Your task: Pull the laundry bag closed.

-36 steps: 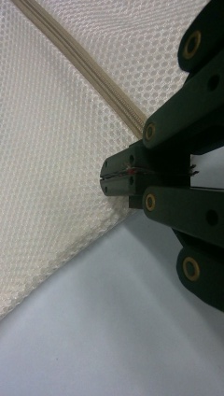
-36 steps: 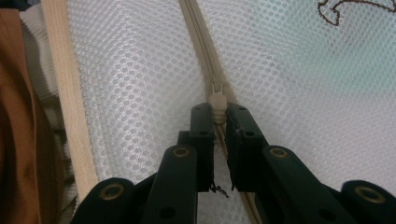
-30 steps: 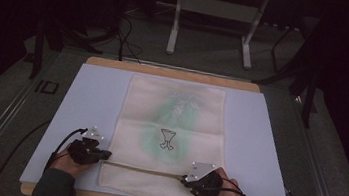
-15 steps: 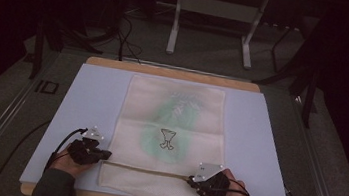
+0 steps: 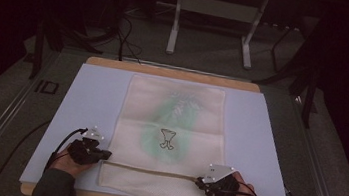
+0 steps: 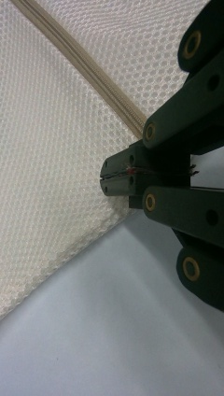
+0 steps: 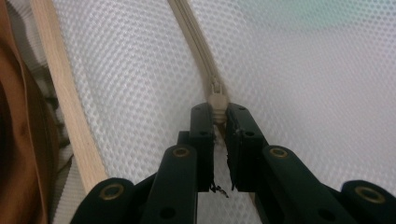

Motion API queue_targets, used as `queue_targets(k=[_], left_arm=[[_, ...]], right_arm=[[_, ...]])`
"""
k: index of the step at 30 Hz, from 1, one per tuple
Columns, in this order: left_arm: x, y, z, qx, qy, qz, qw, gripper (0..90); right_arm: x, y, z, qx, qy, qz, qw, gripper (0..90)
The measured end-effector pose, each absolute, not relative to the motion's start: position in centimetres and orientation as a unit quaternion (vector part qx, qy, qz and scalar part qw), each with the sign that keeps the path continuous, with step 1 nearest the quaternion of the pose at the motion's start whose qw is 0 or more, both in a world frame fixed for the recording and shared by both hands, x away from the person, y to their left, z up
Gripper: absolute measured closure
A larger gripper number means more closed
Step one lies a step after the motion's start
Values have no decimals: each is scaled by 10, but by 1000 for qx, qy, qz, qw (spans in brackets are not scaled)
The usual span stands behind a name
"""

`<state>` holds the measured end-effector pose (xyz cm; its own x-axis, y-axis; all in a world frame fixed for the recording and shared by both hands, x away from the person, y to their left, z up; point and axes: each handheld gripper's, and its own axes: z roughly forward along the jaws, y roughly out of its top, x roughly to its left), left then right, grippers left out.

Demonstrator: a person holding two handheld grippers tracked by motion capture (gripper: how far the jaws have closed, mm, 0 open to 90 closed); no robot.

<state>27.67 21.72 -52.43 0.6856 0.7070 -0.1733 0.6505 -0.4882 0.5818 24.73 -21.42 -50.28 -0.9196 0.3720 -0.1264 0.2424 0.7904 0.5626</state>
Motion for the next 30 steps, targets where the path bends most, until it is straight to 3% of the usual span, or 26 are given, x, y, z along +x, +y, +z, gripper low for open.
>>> queue_targets(k=[30], left_arm=[[277,217,-524,861,395,45,317,897]], right_arm=[[247,-276,-507,239,926,271,112,821]])
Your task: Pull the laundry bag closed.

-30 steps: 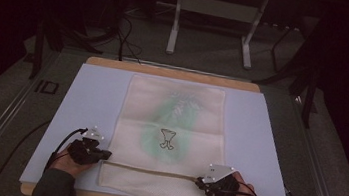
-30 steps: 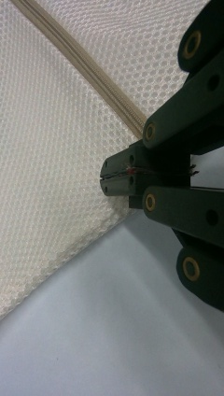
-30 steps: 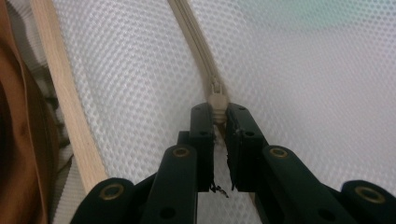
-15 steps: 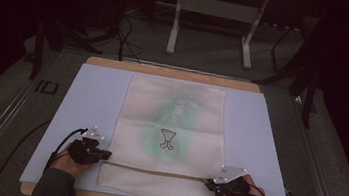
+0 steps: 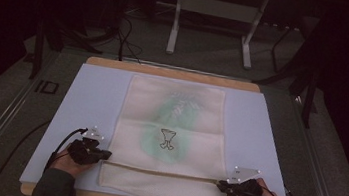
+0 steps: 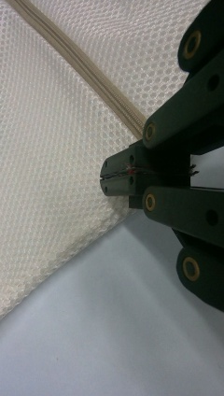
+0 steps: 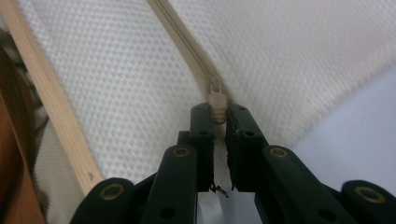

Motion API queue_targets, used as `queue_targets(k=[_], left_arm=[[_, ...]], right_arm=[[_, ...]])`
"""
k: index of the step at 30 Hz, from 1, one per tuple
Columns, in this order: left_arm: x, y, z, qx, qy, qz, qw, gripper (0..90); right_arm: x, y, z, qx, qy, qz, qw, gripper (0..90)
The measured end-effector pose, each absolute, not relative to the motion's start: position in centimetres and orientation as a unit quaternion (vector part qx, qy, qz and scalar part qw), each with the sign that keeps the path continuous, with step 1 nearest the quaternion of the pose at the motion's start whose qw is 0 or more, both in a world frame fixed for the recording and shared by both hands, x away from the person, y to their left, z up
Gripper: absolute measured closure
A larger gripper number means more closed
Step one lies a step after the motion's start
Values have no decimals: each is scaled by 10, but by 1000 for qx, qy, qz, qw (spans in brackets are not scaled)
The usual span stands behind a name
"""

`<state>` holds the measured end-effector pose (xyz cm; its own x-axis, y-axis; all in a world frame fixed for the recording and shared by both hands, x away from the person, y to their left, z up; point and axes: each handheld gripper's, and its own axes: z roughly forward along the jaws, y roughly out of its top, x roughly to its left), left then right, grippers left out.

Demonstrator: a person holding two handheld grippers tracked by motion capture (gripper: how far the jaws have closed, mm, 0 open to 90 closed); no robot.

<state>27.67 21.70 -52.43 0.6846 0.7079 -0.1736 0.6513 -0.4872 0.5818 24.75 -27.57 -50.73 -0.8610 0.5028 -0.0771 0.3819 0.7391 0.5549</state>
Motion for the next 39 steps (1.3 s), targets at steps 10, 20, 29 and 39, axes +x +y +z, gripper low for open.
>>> queue_targets(k=[10,20,29,39], left_arm=[[277,217,-524,862,394,44,317,896],[277,218,-525,858,398,39,322,895],[277,216,-524,863,392,50,317,894],[276,216,-522,863,384,50,326,850]], right_arm=[[250,-289,-507,249,922,277,107,822],[258,-287,-506,254,921,270,116,820],[256,-288,-506,255,920,276,109,818],[256,-302,-495,273,898,327,114,760]])
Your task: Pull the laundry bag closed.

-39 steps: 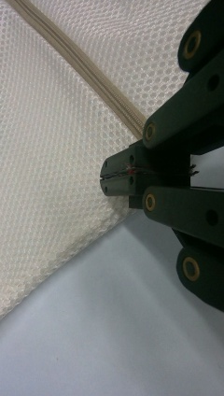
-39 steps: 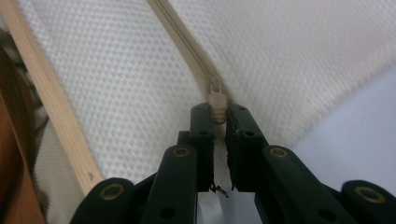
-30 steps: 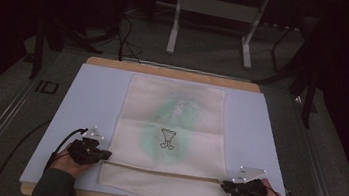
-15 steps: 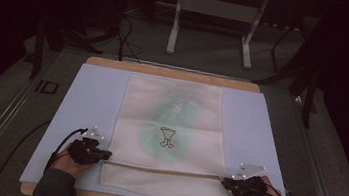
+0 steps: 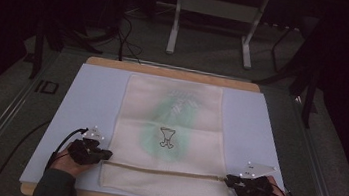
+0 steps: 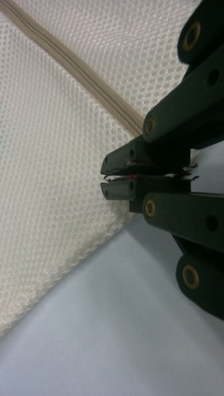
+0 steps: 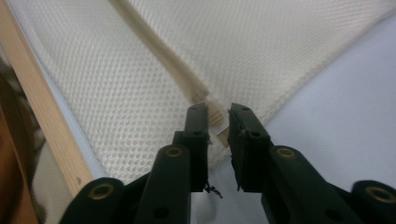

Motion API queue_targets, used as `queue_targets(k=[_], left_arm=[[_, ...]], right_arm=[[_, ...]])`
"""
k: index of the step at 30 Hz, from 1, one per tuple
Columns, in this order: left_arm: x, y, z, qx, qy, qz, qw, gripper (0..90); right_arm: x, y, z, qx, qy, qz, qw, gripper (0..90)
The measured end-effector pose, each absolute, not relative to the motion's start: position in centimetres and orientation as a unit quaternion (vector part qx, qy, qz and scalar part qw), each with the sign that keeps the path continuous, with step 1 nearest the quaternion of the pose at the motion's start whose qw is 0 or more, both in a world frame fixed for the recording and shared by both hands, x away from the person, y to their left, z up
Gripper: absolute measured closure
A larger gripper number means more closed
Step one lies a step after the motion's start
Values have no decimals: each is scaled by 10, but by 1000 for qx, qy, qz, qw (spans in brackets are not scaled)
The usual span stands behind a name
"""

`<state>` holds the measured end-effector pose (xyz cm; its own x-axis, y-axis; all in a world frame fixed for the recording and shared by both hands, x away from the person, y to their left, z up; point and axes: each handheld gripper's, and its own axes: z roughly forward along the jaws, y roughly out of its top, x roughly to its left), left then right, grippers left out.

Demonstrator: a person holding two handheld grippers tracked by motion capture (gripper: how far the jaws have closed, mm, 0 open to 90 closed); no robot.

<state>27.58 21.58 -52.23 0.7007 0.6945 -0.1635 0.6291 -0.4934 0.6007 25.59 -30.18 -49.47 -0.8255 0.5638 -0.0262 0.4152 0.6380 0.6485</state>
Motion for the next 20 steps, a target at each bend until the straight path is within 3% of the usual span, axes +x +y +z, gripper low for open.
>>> queue_targets(k=[10,20], left_arm=[[275,216,-518,857,376,57,348,818],[275,219,-515,845,387,81,361,801]], right_arm=[[261,-315,-495,319,873,343,137,665],[268,-322,-503,362,853,341,157,652]])
